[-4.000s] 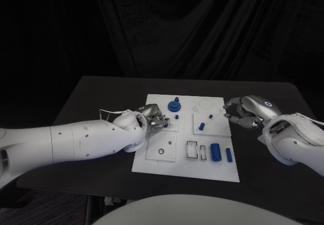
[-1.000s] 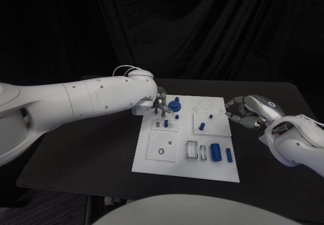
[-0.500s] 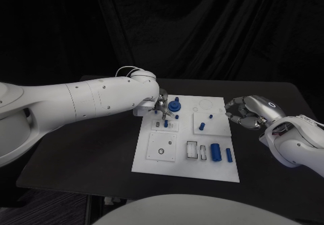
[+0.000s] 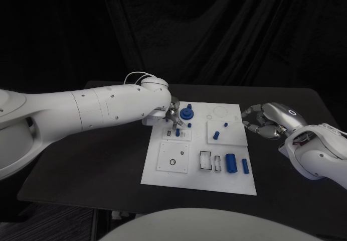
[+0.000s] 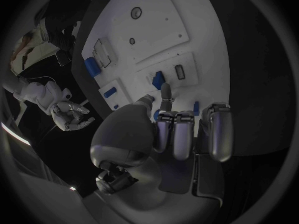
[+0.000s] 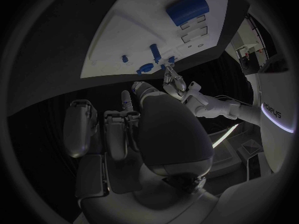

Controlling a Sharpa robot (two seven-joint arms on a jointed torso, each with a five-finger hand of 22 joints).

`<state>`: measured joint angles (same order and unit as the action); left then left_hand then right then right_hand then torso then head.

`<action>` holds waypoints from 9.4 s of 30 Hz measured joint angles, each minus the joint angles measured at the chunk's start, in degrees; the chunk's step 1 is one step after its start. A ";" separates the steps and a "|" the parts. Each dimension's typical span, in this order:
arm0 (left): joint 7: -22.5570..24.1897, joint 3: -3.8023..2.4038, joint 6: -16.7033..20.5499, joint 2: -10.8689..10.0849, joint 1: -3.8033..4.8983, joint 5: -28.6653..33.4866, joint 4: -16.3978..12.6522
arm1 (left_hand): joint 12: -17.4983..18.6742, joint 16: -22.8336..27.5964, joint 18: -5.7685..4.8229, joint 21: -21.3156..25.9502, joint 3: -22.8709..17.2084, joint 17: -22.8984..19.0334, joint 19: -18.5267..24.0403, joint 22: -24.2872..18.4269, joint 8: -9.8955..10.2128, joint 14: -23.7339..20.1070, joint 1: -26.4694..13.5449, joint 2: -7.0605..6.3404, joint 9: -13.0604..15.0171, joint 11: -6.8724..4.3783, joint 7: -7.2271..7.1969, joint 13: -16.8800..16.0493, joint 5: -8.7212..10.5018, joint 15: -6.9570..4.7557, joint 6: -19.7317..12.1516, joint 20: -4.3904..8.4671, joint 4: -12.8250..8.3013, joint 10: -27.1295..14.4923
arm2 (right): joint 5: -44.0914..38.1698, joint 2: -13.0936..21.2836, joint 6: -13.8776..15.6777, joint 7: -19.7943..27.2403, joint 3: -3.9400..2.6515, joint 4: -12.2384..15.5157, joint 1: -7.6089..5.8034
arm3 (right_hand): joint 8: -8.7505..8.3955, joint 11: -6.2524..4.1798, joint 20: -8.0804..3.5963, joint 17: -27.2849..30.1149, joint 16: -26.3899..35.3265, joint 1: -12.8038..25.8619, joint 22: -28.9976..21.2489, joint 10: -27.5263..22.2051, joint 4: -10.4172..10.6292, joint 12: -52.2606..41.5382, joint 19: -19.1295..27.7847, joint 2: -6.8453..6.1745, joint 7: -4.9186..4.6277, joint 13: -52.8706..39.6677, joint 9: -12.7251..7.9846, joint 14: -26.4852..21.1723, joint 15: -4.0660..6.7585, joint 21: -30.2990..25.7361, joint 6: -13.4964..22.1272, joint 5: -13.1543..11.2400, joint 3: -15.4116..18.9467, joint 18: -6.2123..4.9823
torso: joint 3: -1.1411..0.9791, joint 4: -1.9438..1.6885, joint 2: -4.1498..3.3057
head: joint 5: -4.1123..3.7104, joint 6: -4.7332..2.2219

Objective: Assemble the parts on the task board

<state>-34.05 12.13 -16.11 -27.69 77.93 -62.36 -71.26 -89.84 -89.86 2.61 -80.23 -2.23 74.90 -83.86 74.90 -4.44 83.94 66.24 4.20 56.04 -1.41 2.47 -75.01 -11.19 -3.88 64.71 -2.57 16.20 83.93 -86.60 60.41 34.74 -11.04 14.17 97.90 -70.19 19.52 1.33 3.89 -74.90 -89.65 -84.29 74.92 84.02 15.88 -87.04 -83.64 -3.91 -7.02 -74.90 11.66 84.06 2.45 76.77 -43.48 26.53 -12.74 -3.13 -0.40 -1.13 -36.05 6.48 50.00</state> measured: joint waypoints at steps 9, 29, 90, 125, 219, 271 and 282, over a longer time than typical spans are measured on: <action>-0.18 0.00 -0.42 0.18 -0.48 -0.82 0.37 | 0.00 0.00 0.00 0.00 0.00 0.00 0.00 0.01 -0.12 0.00 0.00 0.00 0.32 0.00 0.00 0.00 -1.02 0.00 0.00 0.00 0.00 0.00 | 0.01 0.05 -0.24 -0.01 0.01 0.07 0.00 | 0.00 0.00 0.00 0.00 0.00 0.00 0.00 0.00 0.00 0.00 0.00 0.00 0.00 0.00 0.00 0.00 0.00 0.00 0.00 0.11 0.00 0.00 | -0.02 0.01 0.01 | 0.07 -0.01; -0.24 0.00 -1.18 0.64 -1.20 -1.24 0.37 | 0.00 0.00 0.00 0.69 0.32 0.00 0.00 0.04 -0.54 0.00 -0.68 0.68 1.94 0.00 0.14 0.00 -3.09 0.00 -1.40 0.00 0.32 0.00 | -0.07 -0.36 -0.57 0.03 -0.01 -0.26 0.00 | 0.00 0.00 0.00 0.00 0.00 0.00 -0.01 0.00 0.00 0.00 0.00 0.00 0.12 0.00 -0.13 0.00 0.00 0.00 -0.12 0.30 0.00 0.00 | 0.02 -0.05 -0.05 | 0.35 -0.01; 0.01 -0.01 7.64 -3.13 -2.18 -1.40 -4.96 | 0.00 0.00 0.00 0.44 -25.00 0.04 -0.20 0.01 -4.32 0.00 -0.92 -8.77 7.54 -0.61 -0.89 0.00 -10.60 -0.42 -1.31 0.62 -3.96 0.22 | -0.87 -0.80 -1.30 -0.47 0.01 -1.17 0.00 | 0.00 0.00 0.00 0.00 0.22 0.00 0.01 0.00 0.00 0.00 0.00 0.00 -0.01 0.00 -0.59 0.00 0.00 -1.34 -0.41 0.31 -0.31 0.00 | 0.03 -0.06 -0.23 | 0.99 -0.01; 3.08 0.01 38.26 -10.50 -9.27 -10.21 -13.99 | 0.00 0.00 0.00 -0.23 -25.22 0.02 -0.07 0.00 -4.77 0.00 -3.33 -9.21 7.96 -0.81 -1.34 0.00 -7.94 -0.84 -0.71 0.74 -3.55 0.02 | -0.90 -0.55 -1.17 -0.55 0.00 -1.21 0.00 | -0.22 0.00 0.00 0.00 0.22 0.24 -0.01 0.00 0.16 0.00 0.00 -0.24 -0.01 0.00 -1.13 0.00 0.00 -1.34 0.01 0.31 -0.47 0.00 | -0.06 -0.22 -0.27 | 0.84 -0.01; 5.68 0.01 43.69 -12.73 -13.26 -15.02 -15.47 | 0.00 0.00 0.00 0.24 -19.51 0.00 -0.20 0.05 -4.49 0.01 -6.19 -8.15 7.00 -1.01 -1.33 0.00 -3.81 -1.23 0.51 1.02 0.40 0.22 | -0.90 -0.57 -1.23 -0.48 0.01 -1.53 0.57 | -0.50 0.00 0.00 0.00 0.22 0.91 0.00 0.00 0.32 0.00 0.00 -0.91 -0.21 0.00 -1.46 0.00 0.00 -1.34 0.21 0.51 -0.62 0.00 | -0.04 -0.21 -0.32 | 1.19 -0.01; 7.44 0.00 42.67 -12.48 -13.43 -15.07 -15.10 | 0.00 0.00 0.01 0.45 -10.48 0.04 0.02 0.02 -6.28 0.01 -15.06 -3.20 9.22 -1.15 -1.83 0.00 -2.26 -1.23 1.43 1.23 0.71 0.06 | -0.90 -0.44 -1.56 -0.63 0.01 -1.57 0.66 | -0.50 0.00 0.00 0.00 0.22 0.91 -0.02 0.00 0.32 0.01 0.00 -0.91 -0.21 0.00 -1.60 0.00 0.00 -1.34 0.21 0.73 -0.62 0.00 | -0.11 -0.15 -0.40 | 1.10 -0.01; 7.43 0.00 42.53 -12.26 -13.46 -15.07 -14.78 | 0.00 0.00 0.01 0.45 -3.79 0.03 -0.20 0.01 -7.99 0.22 -21.26 0.89 10.98 -1.56 -1.84 0.00 -1.38 -1.43 1.43 1.44 0.63 0.10 | -0.90 -0.46 -1.71 -0.69 0.01 -1.57 0.66 | -0.50 0.00 0.00 0.00 0.22 0.91 0.02 0.00 0.32 0.00 0.00 -0.91 -0.21 0.00 -1.60 0.00 0.00 -1.34 0.21 0.73 -0.62 0.00 | -0.08 -0.15 -0.38 | 1.08 -0.01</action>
<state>-26.62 12.14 26.42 -39.94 64.47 -77.43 -86.04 -89.84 -89.86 2.62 -79.78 -6.03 74.94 -84.06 74.92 -12.43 84.16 44.98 5.09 67.02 -2.97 0.63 -75.00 -12.57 -5.32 66.14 -1.13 16.83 84.03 -87.50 59.95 33.03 -11.73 14.18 96.33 -69.53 19.02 1.33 3.89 -74.90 -89.43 -83.37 74.95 84.03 16.19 -87.03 -83.64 -4.83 -7.22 -74.90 10.06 84.06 2.45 75.43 -43.27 27.25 -13.36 -3.13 -0.48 -1.27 -36.43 7.56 50.00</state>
